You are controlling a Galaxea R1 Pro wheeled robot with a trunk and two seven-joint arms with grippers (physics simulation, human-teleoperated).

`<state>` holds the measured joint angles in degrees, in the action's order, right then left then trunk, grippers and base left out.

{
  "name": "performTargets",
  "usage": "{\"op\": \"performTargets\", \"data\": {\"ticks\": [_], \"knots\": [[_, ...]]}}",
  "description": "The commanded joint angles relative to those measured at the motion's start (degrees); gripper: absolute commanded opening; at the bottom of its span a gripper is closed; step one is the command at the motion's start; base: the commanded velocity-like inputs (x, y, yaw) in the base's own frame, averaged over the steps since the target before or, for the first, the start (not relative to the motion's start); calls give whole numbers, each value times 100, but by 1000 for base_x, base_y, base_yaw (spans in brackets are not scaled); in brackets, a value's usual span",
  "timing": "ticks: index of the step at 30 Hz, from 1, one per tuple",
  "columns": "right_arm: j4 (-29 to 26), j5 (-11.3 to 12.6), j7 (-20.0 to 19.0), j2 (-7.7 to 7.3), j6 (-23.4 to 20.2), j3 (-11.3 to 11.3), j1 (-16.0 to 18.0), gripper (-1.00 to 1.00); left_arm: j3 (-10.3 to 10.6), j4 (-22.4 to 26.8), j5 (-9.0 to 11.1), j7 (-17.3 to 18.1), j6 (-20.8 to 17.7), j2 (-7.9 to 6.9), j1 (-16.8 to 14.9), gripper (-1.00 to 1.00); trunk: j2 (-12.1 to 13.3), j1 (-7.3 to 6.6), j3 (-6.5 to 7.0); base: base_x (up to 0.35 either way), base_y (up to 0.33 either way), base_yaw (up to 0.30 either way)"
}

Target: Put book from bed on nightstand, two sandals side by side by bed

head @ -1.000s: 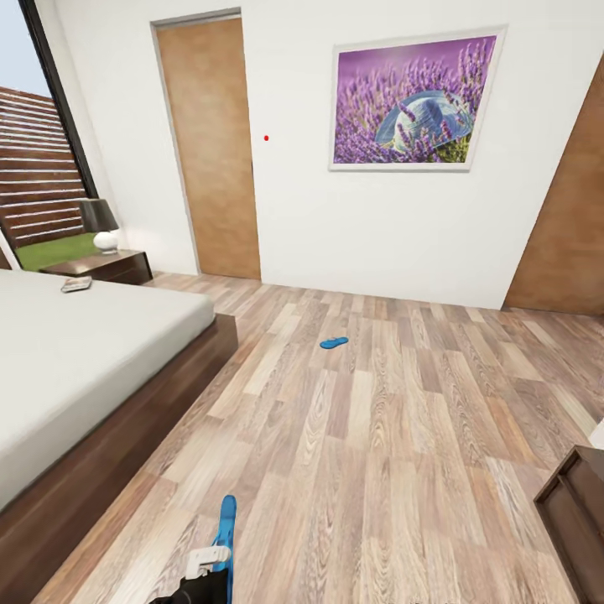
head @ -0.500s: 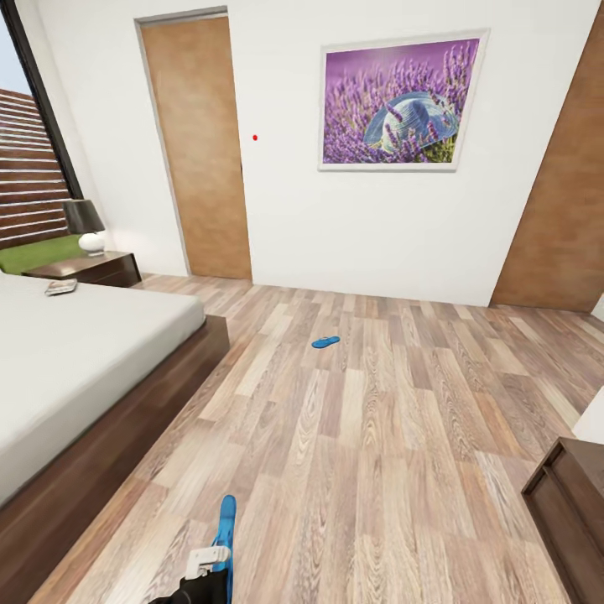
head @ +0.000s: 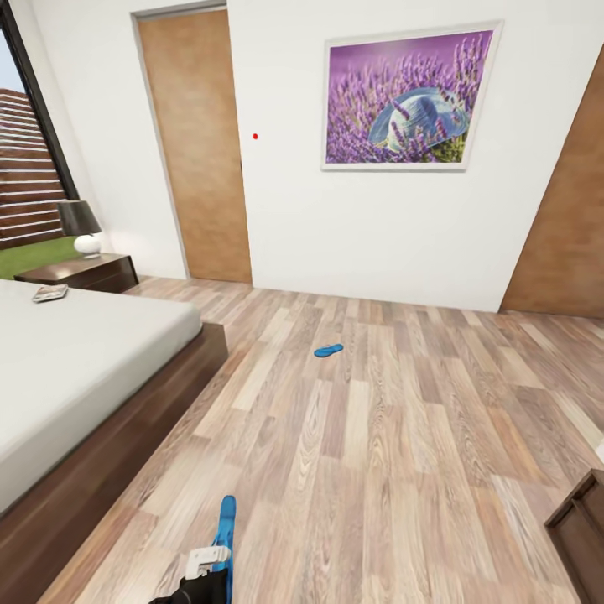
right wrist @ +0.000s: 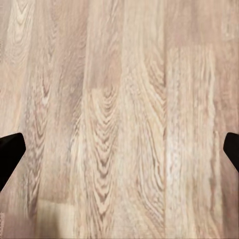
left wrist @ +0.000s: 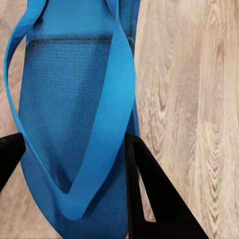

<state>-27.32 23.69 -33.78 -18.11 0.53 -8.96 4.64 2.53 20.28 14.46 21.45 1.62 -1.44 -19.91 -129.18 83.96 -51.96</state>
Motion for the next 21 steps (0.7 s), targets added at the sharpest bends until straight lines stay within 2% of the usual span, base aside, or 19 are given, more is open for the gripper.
{"op": "performTargets", "data": {"ticks": [1,8,21], "knots": [[7,31,-32,0,1,-10,3,100,28,-6,30,-1,22,-4,-4,-100,-2,2,-5,308,0,120],[10,31,-27,0,0,-10,3,100,28,-6,30,-1,22,-3,-3,-100,-2,2,-5,308,0,199],[11,39,-35,0,-9,-10,1,100,28,-6,30,-1,22,2,-4,-100,-2,2,-5,299,0,15]]}}
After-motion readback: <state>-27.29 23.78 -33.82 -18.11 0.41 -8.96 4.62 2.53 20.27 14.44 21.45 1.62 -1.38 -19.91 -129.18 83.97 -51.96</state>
